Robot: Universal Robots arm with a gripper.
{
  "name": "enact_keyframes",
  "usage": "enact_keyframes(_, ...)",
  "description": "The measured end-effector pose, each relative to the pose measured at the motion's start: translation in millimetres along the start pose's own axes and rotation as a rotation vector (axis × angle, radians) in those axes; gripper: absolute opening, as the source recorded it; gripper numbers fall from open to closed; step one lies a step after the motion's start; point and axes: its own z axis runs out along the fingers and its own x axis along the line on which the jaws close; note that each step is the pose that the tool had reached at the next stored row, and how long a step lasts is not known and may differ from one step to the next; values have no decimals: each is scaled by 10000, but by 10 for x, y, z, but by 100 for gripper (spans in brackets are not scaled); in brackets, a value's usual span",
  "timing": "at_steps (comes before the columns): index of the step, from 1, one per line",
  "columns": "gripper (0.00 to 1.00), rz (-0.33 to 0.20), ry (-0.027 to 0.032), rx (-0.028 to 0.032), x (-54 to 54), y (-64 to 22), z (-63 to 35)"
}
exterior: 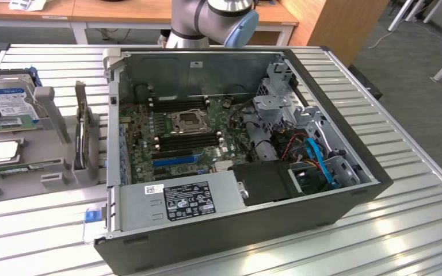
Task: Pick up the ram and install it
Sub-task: 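Pick up the ram and move it above insertion slot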
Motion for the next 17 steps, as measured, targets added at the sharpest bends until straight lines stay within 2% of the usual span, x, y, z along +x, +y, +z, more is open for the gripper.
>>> enact_keyframes(8, 11, 0, 1, -1, 0, -5, -15)
enact_keyframes(17, 11, 2, 0, 1, -1, -48, -16)
